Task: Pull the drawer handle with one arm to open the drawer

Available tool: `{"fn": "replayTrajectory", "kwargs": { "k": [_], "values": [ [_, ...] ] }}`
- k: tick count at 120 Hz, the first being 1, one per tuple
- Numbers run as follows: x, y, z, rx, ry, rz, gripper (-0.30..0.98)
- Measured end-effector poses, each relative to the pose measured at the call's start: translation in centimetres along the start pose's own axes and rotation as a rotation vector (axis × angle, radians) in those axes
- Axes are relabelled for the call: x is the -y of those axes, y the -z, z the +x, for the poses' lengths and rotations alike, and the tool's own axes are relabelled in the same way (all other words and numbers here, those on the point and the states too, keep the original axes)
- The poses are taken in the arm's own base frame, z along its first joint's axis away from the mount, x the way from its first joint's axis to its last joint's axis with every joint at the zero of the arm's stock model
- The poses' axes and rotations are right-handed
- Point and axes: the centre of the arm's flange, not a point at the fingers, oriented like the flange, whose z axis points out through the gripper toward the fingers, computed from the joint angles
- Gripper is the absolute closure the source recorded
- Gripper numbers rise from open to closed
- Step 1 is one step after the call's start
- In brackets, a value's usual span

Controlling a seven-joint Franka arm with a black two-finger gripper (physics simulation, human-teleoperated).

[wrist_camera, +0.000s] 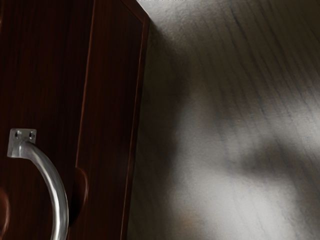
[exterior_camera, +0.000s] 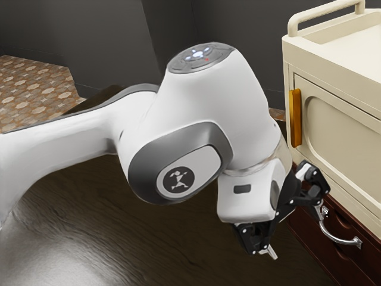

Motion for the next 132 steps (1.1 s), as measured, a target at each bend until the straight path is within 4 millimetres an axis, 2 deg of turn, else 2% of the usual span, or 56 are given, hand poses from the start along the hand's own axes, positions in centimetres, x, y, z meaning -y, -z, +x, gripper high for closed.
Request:
{"fn": "replayTrajectory", "kwargs": {
  "k": [32,77,132],
  "values": [
    [0.5,-2.0,0.3,-0.005,-0.028,0.030,0.00],
    [-0.1,-3.2,1.0,-0.005,-0.059,0.077,0.00],
    [-0.1,-4.8,0.6,-0.010,-0.060,0.110,0.00]
  ]
}}
